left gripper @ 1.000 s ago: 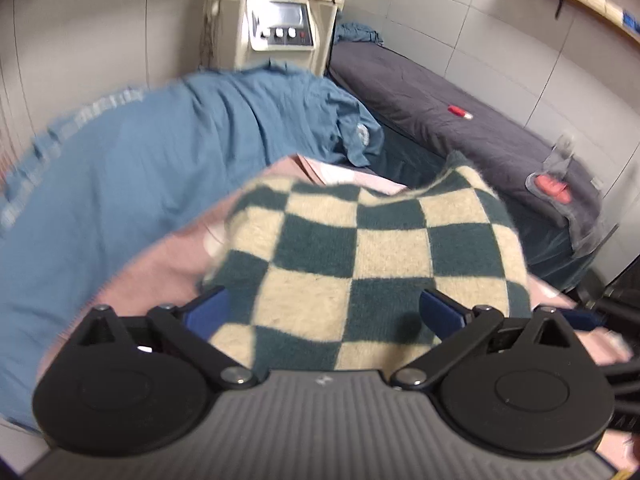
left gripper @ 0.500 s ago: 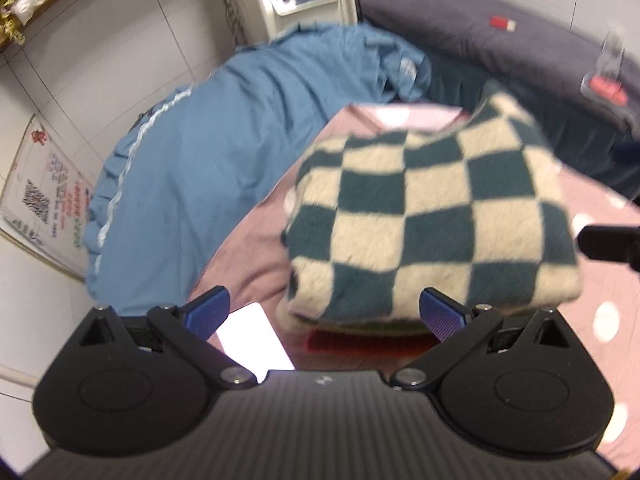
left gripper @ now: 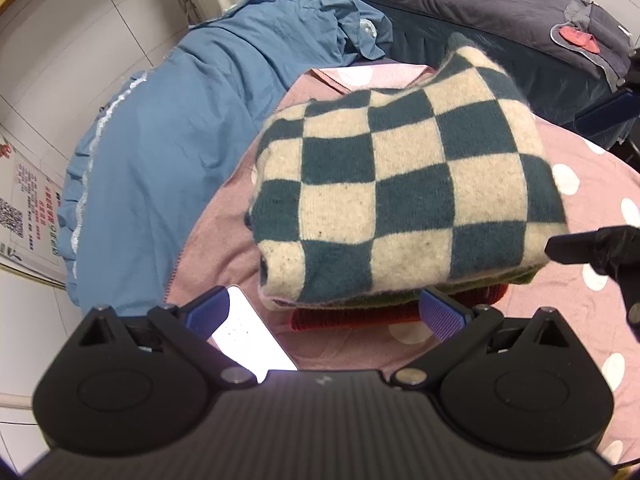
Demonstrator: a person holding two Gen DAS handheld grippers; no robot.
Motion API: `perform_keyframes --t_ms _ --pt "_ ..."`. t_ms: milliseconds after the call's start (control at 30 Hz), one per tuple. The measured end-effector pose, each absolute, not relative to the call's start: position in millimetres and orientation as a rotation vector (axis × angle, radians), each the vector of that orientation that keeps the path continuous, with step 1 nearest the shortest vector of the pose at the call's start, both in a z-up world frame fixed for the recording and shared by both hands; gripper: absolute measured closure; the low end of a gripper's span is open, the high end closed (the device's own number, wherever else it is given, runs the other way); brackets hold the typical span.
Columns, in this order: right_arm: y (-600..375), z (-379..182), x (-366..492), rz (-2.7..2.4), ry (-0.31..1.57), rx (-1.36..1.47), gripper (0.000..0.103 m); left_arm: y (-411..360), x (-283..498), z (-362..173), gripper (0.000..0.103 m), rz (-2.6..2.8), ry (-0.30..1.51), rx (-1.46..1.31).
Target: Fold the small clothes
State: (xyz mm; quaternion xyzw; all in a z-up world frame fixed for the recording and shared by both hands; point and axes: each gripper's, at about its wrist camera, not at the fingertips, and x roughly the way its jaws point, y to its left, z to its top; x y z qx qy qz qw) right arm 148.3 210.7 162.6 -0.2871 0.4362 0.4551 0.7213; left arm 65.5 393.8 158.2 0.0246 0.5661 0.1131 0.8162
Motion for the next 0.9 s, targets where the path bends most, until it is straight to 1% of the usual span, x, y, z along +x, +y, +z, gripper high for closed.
perform_keyframes --t_ms 433,900 --pt "217.5 162.4 147.5 0.999 0.991 -0.672 0.0 396.9 68.9 158.6 0.0 0.246 1.224 0.052" --pt "215.5 165.2 144.7 0.995 0.982 -0.673 0.0 393.8 69.9 161.2 0.0 0.265 1.225 0.077"
